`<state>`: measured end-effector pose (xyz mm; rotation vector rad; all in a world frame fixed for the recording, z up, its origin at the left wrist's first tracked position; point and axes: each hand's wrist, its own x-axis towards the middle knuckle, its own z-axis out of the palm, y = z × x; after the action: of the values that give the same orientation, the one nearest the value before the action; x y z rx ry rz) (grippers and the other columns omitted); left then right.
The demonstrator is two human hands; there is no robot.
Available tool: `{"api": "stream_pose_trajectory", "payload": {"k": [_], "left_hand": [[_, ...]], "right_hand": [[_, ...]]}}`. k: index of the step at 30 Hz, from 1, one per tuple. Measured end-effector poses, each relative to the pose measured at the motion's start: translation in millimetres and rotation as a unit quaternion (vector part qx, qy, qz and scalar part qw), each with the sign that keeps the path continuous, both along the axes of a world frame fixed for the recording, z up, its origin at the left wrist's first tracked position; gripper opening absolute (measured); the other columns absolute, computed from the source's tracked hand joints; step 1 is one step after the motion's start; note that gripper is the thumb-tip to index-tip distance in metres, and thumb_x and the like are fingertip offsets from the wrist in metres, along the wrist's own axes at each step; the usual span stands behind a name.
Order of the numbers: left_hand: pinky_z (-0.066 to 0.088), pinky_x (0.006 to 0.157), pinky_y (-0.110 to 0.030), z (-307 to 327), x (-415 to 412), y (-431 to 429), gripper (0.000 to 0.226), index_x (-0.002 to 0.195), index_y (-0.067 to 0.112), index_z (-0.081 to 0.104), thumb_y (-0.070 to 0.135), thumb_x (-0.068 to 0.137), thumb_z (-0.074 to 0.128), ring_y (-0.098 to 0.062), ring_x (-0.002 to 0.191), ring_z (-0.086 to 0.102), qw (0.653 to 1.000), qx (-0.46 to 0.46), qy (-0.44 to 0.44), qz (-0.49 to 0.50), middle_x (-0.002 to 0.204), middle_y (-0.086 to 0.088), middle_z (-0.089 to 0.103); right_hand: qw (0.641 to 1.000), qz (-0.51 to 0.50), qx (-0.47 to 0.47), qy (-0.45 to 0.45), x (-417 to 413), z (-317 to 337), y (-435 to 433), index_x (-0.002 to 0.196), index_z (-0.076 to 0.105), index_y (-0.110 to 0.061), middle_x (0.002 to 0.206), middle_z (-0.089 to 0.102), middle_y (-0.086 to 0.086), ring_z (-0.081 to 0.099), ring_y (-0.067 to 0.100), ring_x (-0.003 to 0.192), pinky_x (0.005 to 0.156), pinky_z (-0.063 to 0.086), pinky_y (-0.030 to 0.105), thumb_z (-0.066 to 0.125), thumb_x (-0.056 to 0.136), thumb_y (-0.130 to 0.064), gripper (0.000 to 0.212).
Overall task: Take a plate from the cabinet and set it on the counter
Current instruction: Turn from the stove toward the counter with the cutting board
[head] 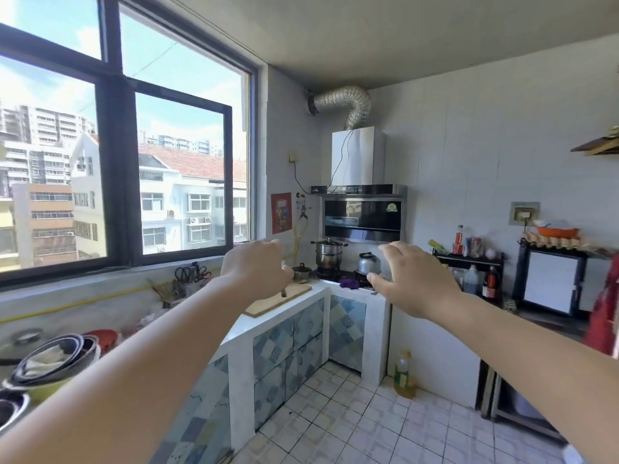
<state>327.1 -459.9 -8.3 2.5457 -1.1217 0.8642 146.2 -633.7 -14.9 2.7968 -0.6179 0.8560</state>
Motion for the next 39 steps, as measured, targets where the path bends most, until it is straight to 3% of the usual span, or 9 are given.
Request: {"api": "stream_pose_trajectory", "payload": {"k": [5,14,18,21,26,29,32,39], "left_hand": [[0.039,0.055,-0.030,-11,49,-69,0.046,0.123,0.018,0.051,0.044,0.085,0.044,-0.023,0.095,0.061,1.000,0.007,-0.010,-0.012,0.116,-0.002,0.062],[0.036,0.050,-0.028,-11,164,-186,0.045,0.124,0.018,0.051,0.042,0.086,0.043,-0.023,0.094,0.060,0.999,0.015,-0.014,-0.034,0.118,-0.002,0.061],[0.049,0.056,-0.031,0,221,-231,0.038,0.114,0.018,0.054,0.040,0.086,0.042,-0.021,0.080,0.057,0.998,0.016,-0.016,-0.055,0.105,-0.001,0.060],[0.054,0.061,-0.035,4,263,-262,0.038,0.113,0.017,0.054,0.040,0.086,0.042,-0.020,0.080,0.058,0.998,0.011,-0.019,-0.066,0.104,-0.001,0.061],[0.046,0.054,-0.031,-4,314,-320,0.036,0.112,0.017,0.054,0.039,0.085,0.044,-0.020,0.078,0.056,0.997,0.019,-0.006,-0.072,0.103,-0.001,0.061],[0.042,0.051,-0.030,-11,334,-358,0.023,0.097,0.017,0.051,0.035,0.085,0.043,-0.020,0.076,0.055,0.996,0.029,0.001,-0.082,0.100,-0.001,0.061],[0.034,0.047,-0.028,-16,350,-397,0.029,0.103,0.015,0.054,0.035,0.085,0.043,-0.020,0.074,0.052,0.996,0.031,0.002,-0.080,0.102,-0.002,0.060],[0.037,0.053,-0.030,-26,377,-499,0.024,0.096,0.016,0.051,0.036,0.085,0.044,-0.021,0.074,0.049,0.996,0.041,-0.001,-0.080,0.099,-0.001,0.058]], "right_hand": [[1.000,-0.009,0.004,0.001,45,-9,-58,0.136,0.038,-0.011,0.140,0.045,0.006,0.040,0.023,0.128,0.104,0.034,0.036,0.039,0.090,-0.049,0.059],[0.999,-0.039,-0.004,-0.014,151,-11,-159,0.136,0.038,-0.010,0.139,0.045,0.006,0.041,0.023,0.127,0.103,0.035,0.036,0.041,0.090,-0.047,0.059],[0.998,-0.058,-0.004,-0.004,210,-5,-203,0.140,0.033,-0.011,0.144,0.041,0.005,0.038,0.023,0.131,0.106,0.031,0.035,0.040,0.091,-0.047,0.062],[0.998,-0.068,-0.011,-0.011,249,-1,-233,0.138,0.035,-0.012,0.142,0.043,0.005,0.039,0.024,0.128,0.104,0.031,0.035,0.040,0.090,-0.048,0.060],[0.997,-0.070,-0.005,-0.002,299,-8,-285,0.139,0.035,-0.013,0.141,0.043,0.004,0.039,0.023,0.129,0.105,0.031,0.035,0.040,0.089,-0.049,0.061],[0.997,-0.073,-0.003,-0.004,317,-14,-319,0.135,0.038,-0.013,0.139,0.046,0.004,0.040,0.022,0.127,0.103,0.032,0.034,0.039,0.089,-0.048,0.058],[0.997,-0.077,0.002,-0.006,331,-19,-357,0.131,0.042,-0.014,0.134,0.049,0.003,0.041,0.022,0.124,0.101,0.032,0.034,0.039,0.089,-0.047,0.053],[0.996,-0.085,0.002,0.000,360,-29,-465,0.128,0.044,-0.013,0.131,0.050,0.005,0.044,0.023,0.122,0.099,0.035,0.035,0.039,0.088,-0.048,0.053]]}}
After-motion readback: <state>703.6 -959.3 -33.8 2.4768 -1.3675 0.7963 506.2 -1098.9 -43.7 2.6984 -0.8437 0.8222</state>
